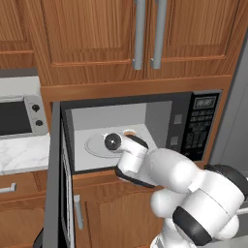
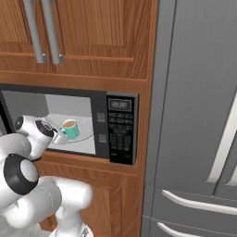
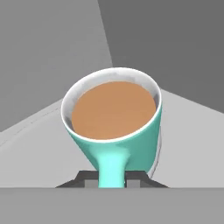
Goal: Pick the cup of tea, navigate to the dining table, and place it on the saucer.
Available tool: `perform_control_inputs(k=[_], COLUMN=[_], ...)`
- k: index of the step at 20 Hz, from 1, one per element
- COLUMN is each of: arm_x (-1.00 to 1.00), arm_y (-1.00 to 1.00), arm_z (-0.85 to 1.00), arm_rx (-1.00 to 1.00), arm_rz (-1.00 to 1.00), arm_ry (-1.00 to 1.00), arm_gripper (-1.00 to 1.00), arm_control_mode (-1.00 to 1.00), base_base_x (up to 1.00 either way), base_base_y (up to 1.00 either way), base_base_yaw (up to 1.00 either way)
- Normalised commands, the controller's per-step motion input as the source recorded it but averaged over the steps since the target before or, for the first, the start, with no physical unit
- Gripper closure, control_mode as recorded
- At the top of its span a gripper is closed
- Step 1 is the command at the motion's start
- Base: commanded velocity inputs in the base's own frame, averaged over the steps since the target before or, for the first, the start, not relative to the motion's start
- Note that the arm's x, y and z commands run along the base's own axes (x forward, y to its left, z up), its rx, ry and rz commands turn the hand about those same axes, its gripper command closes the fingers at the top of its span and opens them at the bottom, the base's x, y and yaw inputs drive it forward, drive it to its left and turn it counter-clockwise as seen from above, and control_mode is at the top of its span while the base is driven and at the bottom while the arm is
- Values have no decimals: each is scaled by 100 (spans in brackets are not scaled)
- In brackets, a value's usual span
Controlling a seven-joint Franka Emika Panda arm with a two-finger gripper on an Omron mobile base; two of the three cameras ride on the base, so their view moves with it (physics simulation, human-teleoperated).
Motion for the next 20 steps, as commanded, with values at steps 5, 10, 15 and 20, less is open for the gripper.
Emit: perform_control_inputs(k=[5,10,15,20], arm_x=[-33,-41,-57,-65], arm_y=[0,0,0,-3], arm_z=[54,26,3,28], arm_rx=[0,0,0,0], arm_rz=[0,0,0,0], arm_ry=[11,10,1,0], arm_gripper=[100,100,100,100], arm_control_mode=[-100,-100,-100,-100], base_base_x=[0,0,0,0], base_base_y=[0,0,0,0], base_base_yaw=[0,0,0,0])
